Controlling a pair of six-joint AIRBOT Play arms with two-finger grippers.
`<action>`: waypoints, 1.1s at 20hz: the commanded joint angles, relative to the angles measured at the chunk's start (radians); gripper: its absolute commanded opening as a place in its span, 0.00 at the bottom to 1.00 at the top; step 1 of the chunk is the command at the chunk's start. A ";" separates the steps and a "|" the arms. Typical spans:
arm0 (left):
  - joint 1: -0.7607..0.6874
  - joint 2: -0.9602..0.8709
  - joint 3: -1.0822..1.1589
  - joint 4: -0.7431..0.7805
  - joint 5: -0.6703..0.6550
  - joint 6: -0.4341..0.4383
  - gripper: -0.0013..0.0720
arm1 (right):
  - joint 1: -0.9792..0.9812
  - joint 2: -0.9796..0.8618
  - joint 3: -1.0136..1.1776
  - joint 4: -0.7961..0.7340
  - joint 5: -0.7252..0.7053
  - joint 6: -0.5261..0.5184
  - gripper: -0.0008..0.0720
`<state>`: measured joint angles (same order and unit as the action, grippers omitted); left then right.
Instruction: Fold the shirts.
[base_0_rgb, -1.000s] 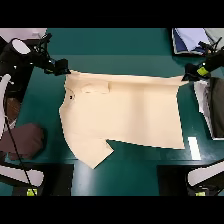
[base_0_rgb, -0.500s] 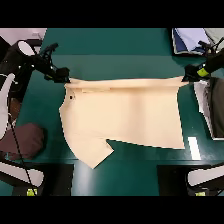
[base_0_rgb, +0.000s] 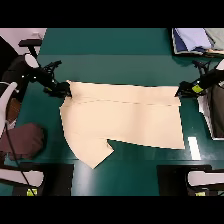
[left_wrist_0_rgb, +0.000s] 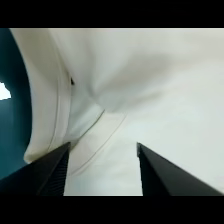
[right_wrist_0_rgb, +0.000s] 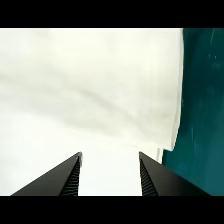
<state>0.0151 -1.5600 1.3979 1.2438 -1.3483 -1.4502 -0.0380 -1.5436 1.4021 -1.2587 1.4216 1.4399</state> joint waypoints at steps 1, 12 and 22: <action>0.000 0.186 -0.145 0.123 0.006 -0.031 0.70 | -0.014 0.132 -0.111 0.011 0.013 -0.011 0.59; -0.001 0.645 -0.898 -0.159 0.106 -0.082 0.70 | -0.015 0.428 -0.319 0.011 -0.104 -0.011 0.58; -0.001 0.645 -1.023 -0.279 0.188 -0.032 0.34 | -0.016 0.428 -0.319 0.010 -0.095 -0.010 0.58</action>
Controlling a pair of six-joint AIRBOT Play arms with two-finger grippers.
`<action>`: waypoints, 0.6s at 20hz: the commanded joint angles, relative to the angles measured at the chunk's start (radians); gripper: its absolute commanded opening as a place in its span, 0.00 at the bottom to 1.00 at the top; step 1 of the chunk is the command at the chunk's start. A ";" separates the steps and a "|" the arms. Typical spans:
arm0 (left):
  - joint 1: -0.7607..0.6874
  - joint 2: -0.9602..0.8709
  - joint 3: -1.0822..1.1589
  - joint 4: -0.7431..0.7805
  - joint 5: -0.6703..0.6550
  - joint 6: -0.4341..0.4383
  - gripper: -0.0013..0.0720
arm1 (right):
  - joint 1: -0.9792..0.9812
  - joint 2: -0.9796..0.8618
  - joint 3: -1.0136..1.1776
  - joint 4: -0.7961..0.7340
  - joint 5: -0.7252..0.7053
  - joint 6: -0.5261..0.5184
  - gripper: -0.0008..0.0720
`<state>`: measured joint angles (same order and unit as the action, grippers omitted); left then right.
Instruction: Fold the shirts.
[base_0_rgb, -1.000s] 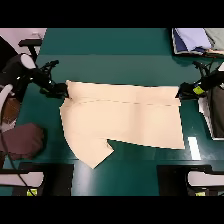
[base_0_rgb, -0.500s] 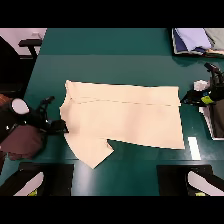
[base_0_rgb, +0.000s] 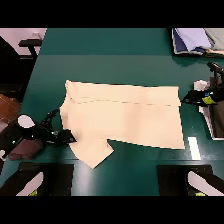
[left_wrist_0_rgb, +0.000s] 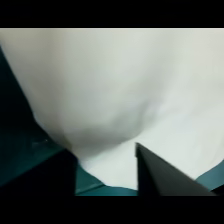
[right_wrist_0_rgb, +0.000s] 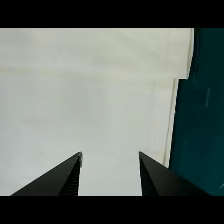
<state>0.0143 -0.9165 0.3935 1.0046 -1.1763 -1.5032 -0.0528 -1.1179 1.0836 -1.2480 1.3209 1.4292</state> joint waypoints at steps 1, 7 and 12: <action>0.000 0.002 -0.013 -0.049 0.013 0.032 0.12 | -0.002 0.002 -0.001 -0.004 0.018 0.000 0.58; 0.000 0.003 0.108 -0.063 -0.070 0.064 0.05 | -0.163 0.048 -0.117 -0.004 0.122 -0.026 0.58; 0.000 0.003 0.164 -0.062 -0.077 0.072 0.05 | -0.457 0.109 -0.407 -0.011 0.161 -0.103 0.75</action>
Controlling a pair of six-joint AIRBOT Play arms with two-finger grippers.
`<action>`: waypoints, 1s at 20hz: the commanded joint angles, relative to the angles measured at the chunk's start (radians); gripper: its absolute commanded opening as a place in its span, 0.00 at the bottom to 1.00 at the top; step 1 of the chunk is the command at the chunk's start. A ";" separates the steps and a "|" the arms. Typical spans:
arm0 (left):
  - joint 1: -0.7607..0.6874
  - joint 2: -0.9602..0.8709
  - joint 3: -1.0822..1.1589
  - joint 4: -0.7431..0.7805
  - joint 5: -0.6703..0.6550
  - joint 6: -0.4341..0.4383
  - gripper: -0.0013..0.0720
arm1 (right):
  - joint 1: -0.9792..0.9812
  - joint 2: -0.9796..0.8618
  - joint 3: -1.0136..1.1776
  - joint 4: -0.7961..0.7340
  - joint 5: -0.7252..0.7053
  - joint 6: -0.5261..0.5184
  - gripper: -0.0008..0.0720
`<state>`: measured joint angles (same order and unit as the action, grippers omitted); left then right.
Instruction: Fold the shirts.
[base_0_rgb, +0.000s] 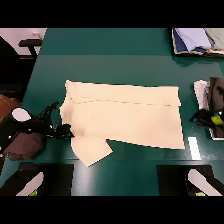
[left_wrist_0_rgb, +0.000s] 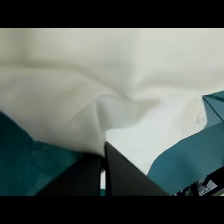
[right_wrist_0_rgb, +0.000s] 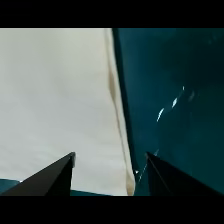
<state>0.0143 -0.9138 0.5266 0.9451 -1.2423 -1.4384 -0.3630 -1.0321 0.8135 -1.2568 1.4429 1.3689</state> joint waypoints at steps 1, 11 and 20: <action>0.000 0.001 0.035 -0.003 -0.010 0.007 0.05 | -0.196 0.013 -0.182 -0.002 0.039 -0.047 0.75; 0.000 0.001 0.034 0.001 -0.005 0.030 0.05 | -0.001 -0.150 -0.308 0.089 -0.101 -0.046 0.49; 0.000 0.241 0.070 0.108 -0.248 -0.058 0.04 | 0.052 0.119 -0.156 -0.027 0.108 -0.041 0.04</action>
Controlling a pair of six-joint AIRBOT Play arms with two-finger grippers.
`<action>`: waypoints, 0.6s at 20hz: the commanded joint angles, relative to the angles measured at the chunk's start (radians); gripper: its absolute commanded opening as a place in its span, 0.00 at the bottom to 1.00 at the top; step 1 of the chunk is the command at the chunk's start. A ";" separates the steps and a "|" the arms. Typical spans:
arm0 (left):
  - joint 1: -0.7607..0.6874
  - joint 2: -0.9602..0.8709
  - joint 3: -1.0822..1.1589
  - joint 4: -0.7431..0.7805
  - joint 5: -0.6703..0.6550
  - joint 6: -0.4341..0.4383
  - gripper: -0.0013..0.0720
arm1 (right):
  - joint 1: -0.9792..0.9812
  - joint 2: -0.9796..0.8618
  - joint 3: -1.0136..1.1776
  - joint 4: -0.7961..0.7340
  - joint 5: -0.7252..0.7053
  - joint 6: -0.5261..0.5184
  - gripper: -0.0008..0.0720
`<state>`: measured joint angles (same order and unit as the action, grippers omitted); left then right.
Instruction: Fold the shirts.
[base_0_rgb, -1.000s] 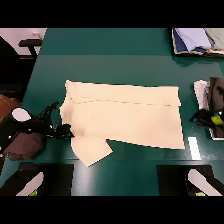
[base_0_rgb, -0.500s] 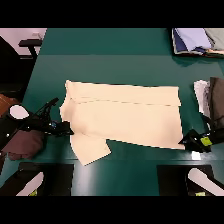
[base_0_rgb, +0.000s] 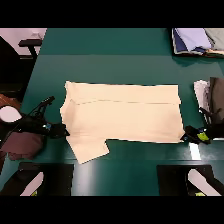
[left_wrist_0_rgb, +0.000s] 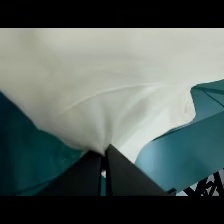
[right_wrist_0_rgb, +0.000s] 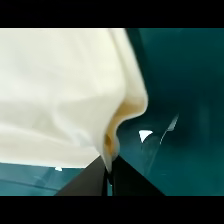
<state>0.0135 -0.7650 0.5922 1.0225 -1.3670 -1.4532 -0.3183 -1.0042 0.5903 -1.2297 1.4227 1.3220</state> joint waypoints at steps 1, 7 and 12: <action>0.001 0.121 0.010 0.025 -0.184 -0.051 0.04 | 0.007 0.134 0.094 -0.093 0.176 0.014 0.04; 0.000 0.096 0.143 0.018 -0.053 -0.039 0.04 | 0.073 0.121 0.284 -0.124 0.139 0.050 0.04; 0.001 -0.151 0.278 0.023 0.161 0.078 0.05 | 0.225 -0.195 0.522 -0.123 0.019 0.069 0.04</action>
<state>0.0132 -0.8001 0.7998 1.0393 -1.3418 -1.4429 -0.1608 -1.0557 0.9890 -1.3483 1.5070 1.3743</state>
